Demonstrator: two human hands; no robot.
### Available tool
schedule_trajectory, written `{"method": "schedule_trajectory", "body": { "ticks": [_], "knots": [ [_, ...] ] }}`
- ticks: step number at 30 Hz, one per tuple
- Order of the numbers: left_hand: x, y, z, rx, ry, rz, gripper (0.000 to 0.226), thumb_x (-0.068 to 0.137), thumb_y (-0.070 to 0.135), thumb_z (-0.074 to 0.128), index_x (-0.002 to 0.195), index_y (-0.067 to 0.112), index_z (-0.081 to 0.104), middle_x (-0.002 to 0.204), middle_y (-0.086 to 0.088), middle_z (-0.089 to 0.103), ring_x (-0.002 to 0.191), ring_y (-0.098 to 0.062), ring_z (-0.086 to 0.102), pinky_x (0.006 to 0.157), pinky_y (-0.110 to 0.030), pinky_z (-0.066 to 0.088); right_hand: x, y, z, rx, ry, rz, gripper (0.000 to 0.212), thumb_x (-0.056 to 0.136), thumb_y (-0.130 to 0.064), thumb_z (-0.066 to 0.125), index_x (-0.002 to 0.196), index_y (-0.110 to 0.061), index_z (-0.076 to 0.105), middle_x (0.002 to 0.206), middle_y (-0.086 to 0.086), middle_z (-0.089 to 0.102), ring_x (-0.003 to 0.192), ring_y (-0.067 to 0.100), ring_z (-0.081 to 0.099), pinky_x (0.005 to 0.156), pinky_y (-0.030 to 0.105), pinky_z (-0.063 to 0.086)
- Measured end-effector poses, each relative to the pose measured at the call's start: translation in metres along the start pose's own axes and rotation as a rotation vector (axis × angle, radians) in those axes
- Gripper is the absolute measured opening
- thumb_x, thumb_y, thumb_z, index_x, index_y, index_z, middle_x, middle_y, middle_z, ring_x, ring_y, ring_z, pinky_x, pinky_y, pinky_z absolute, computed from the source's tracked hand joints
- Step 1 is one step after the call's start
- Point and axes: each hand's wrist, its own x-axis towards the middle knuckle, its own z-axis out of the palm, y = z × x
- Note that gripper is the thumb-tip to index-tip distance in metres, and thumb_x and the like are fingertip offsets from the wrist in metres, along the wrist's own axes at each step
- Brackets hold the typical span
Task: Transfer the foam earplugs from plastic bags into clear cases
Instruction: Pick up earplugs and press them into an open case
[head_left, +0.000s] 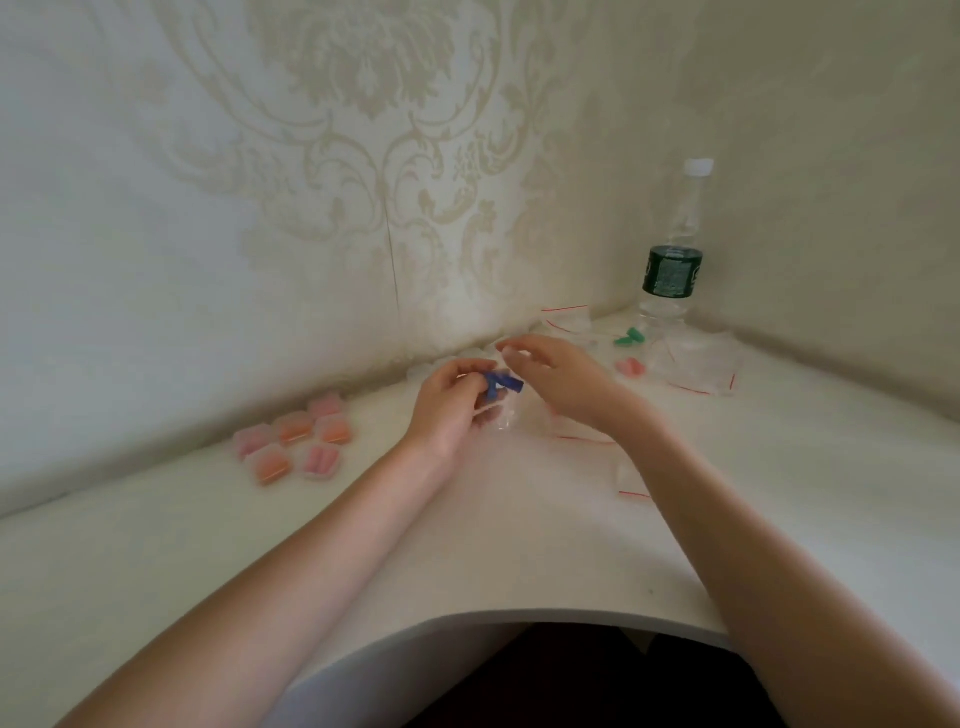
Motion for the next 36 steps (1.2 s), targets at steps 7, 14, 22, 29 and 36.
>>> {"method": "schedule_trajectory", "body": {
  "ticks": [7, 14, 22, 29, 36],
  "knots": [
    [-0.003, 0.004, -0.034, -0.270, 0.030, -0.101, 0.025, 0.091, -0.008, 0.041, 0.077, 0.008, 0.054, 0.068, -0.007, 0.072, 0.067, -0.015, 0.058, 0.060, -0.020, 0.050, 0.000, 0.004, 0.010, 0.576, -0.071, 0.191, 0.031, 0.093, -0.025, 0.059, 0.118, -0.007, 0.059, 0.079, 0.004, 0.067, 0.059, 0.007, 0.057, 0.056, 0.020, 0.046],
    [0.007, 0.006, -0.043, -0.276, -0.005, -0.026, 0.011, 0.089, -0.001, 0.057, 0.083, 0.009, 0.058, 0.083, -0.011, 0.065, 0.069, -0.013, 0.062, 0.068, -0.019, 0.056, -0.005, 0.012, 0.006, 0.574, -0.005, 0.270, 0.022, 0.083, -0.011, 0.071, 0.104, -0.007, 0.067, 0.084, 0.001, 0.074, 0.062, 0.008, 0.066, 0.056, 0.017, 0.047],
    [0.003, -0.002, -0.044, -0.089, 0.199, 0.151, 0.006, 0.085, 0.002, 0.067, 0.084, 0.006, 0.064, 0.080, -0.009, 0.069, 0.073, -0.017, 0.070, 0.071, -0.020, 0.057, -0.010, 0.007, 0.004, 0.802, 0.055, 0.314, 0.011, 0.089, -0.007, 0.063, 0.095, 0.001, 0.067, 0.082, 0.012, 0.068, 0.061, 0.011, 0.069, 0.056, 0.016, 0.053],
    [-0.012, -0.001, -0.035, 0.529, 0.318, 0.785, 0.016, 0.082, 0.012, 0.071, 0.083, 0.020, 0.058, 0.090, 0.001, 0.059, 0.080, -0.006, 0.059, 0.074, -0.015, 0.045, -0.011, 0.001, 0.006, 0.593, 0.109, 0.289, 0.013, 0.082, -0.022, 0.074, 0.088, -0.012, 0.069, 0.079, -0.001, 0.066, 0.071, 0.008, 0.061, 0.066, 0.020, 0.054],
    [-0.019, -0.003, -0.017, 0.234, 0.098, 0.436, 0.019, 0.083, 0.022, 0.072, 0.077, 0.008, 0.061, 0.066, 0.002, 0.065, 0.074, -0.027, 0.068, 0.076, -0.041, 0.058, -0.016, -0.012, 0.018, 0.232, 0.159, 0.050, 0.026, 0.074, -0.023, 0.079, 0.061, -0.018, 0.057, 0.058, -0.009, 0.057, 0.055, 0.002, 0.049, 0.055, 0.015, 0.042]
  ]
}}
